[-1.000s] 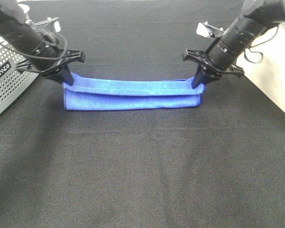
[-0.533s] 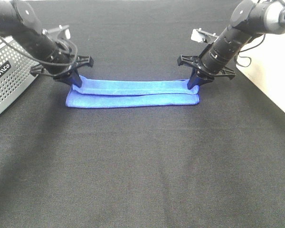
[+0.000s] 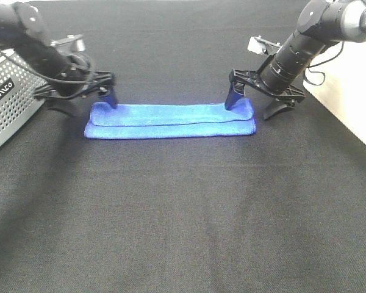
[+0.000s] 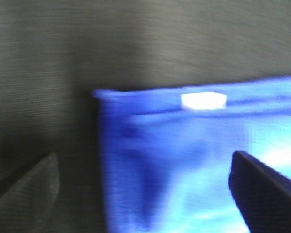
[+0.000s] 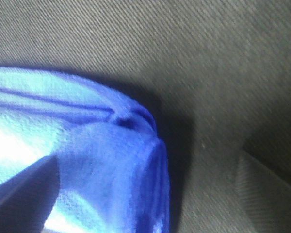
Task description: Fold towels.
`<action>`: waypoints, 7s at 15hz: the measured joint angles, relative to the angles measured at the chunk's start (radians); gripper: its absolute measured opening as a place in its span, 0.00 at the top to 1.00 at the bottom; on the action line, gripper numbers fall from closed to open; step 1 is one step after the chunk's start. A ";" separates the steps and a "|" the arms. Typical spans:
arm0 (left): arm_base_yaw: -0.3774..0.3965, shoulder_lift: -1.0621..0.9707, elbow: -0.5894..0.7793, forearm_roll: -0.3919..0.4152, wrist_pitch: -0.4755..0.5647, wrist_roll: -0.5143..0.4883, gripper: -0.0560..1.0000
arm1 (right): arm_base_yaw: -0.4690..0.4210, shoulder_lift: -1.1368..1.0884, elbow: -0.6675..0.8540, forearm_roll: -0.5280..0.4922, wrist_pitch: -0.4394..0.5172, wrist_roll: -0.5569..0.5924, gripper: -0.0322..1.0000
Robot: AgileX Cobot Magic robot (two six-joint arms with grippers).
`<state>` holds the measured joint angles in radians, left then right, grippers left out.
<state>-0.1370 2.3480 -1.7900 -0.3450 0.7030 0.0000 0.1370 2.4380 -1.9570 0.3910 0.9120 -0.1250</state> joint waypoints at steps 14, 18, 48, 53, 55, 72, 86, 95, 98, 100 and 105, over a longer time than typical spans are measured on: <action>0.001 0.060 -0.005 -0.126 -0.003 0.043 0.88 | 0.000 0.000 0.000 -0.011 -0.002 0.006 0.06; 0.002 0.020 -0.013 -0.022 0.052 0.000 0.90 | 0.000 0.000 0.000 -0.011 -0.001 0.008 0.06; -0.285 0.033 -0.354 -0.175 0.020 -0.278 0.25 | 0.000 -0.172 -0.003 -0.042 0.194 0.089 0.06; -0.114 -0.060 -0.354 -0.159 0.079 -0.122 0.25 | 0.030 -0.172 -0.003 0.502 0.236 -0.193 0.06; -0.087 -0.059 -0.354 -0.154 0.130 -0.120 0.25 | 0.084 -0.159 -0.004 0.639 0.221 -0.252 0.06; -0.087 -0.059 -0.354 -0.148 0.200 -0.116 0.25 | 0.044 0.024 -0.004 0.475 0.059 -0.252 0.06; -0.087 -0.229 -0.354 0.023 0.504 0.000 0.25 | 0.033 -0.321 -0.004 0.089 0.294 -0.048 0.06; -0.087 -0.871 0.231 0.178 0.509 0.024 0.25 | 0.033 -0.865 0.456 -0.126 0.297 0.032 0.06; -0.087 -1.131 0.504 0.179 0.512 0.024 0.25 | 0.033 -1.111 0.707 -0.139 0.299 0.032 0.06; -0.087 -1.304 0.668 0.180 0.513 0.024 0.25 | 0.033 -1.282 0.860 -0.154 0.300 0.032 0.06; -0.087 -1.794 1.007 0.180 0.517 0.067 0.25 | 0.033 -1.705 1.158 -0.201 0.302 0.013 0.06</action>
<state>-0.2240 0.5540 -0.7830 -0.1650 1.2200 0.0670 0.1700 0.7330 -0.7990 0.1900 1.2140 -0.1120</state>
